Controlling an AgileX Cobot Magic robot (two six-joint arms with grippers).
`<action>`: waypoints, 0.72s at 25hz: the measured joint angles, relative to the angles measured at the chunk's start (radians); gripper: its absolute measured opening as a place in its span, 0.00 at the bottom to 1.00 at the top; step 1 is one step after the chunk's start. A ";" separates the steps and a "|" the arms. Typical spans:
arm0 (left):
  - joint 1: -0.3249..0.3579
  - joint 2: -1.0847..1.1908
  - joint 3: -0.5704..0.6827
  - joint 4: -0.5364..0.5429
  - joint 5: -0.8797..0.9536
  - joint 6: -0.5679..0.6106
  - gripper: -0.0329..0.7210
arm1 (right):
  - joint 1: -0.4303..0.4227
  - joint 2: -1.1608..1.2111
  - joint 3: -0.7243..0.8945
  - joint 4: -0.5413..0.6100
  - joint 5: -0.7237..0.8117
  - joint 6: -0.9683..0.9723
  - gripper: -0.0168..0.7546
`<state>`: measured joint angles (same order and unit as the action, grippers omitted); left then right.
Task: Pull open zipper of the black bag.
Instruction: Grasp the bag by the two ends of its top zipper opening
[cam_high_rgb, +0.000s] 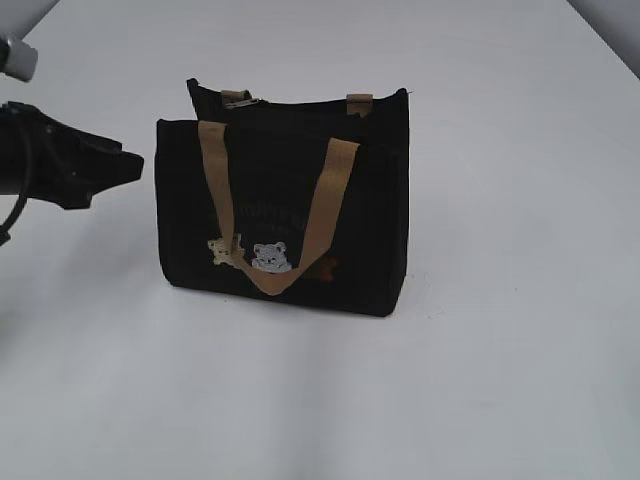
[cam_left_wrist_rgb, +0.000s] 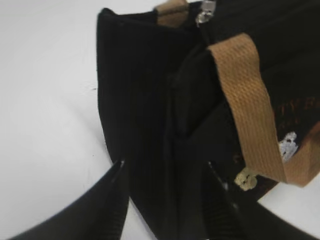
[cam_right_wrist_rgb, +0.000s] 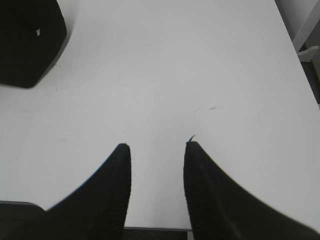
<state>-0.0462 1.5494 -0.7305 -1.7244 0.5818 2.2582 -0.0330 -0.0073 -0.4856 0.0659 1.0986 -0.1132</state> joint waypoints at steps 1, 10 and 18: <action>0.000 0.015 0.000 -0.001 0.014 0.047 0.49 | 0.000 0.000 0.000 0.001 0.000 0.000 0.39; 0.000 0.107 -0.033 -0.002 0.095 0.215 0.71 | 0.000 0.000 0.000 0.061 0.000 0.000 0.39; -0.027 0.212 -0.139 -0.004 0.164 0.215 0.30 | 0.000 0.109 -0.006 0.294 -0.087 -0.137 0.39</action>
<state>-0.0732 1.7613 -0.8693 -1.7287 0.7462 2.4728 -0.0330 0.1017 -0.4914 0.3599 1.0114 -0.2507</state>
